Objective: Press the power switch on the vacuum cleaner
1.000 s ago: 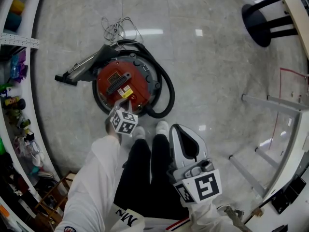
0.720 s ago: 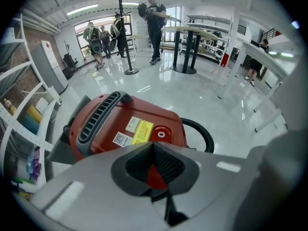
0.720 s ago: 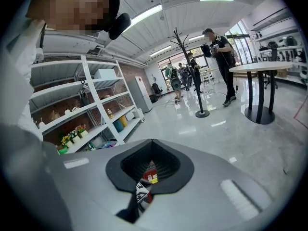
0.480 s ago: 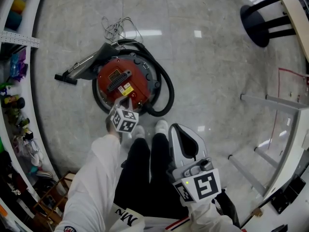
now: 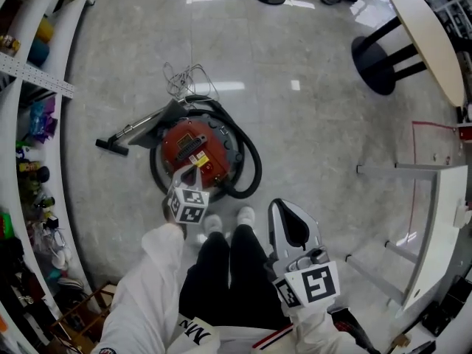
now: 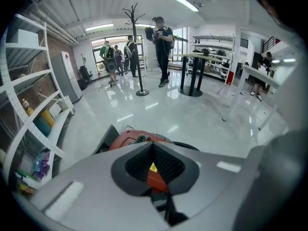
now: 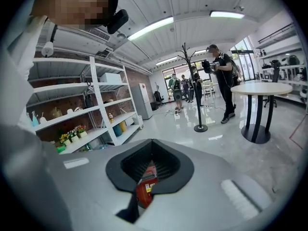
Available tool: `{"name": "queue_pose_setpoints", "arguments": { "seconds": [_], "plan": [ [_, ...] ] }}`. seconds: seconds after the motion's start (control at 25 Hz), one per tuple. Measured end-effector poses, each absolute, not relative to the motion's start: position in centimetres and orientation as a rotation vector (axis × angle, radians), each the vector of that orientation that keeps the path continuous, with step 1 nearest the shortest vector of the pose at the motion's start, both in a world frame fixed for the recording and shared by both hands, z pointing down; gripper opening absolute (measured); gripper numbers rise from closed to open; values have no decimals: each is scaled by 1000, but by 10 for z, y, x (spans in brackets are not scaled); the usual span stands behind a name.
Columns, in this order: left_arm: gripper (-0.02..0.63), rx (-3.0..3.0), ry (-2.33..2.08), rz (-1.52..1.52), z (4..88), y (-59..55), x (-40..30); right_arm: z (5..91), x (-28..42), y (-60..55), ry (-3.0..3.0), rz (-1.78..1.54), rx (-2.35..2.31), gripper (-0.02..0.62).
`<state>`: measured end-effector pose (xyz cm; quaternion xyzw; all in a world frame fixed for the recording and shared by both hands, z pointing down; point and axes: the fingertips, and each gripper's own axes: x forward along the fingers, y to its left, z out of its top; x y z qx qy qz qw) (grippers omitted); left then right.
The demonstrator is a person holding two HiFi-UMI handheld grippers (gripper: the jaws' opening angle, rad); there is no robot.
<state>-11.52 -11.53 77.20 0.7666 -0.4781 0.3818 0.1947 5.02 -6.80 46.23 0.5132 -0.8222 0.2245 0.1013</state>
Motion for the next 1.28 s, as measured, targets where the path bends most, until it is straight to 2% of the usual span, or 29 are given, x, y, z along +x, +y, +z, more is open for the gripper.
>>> {"name": "queue_pose_setpoints", "arguments": {
  "seconds": [0.56, 1.28],
  "plan": [
    [0, 2253, -1606, 776, 569, -112, -147, 375, 52, -67, -2521, 494, 1511, 1],
    [0, 2333, -1739, 592, 416, -102, -143, 334, 68, -92, -2590, 409, 1463, 1]
  ]
}}
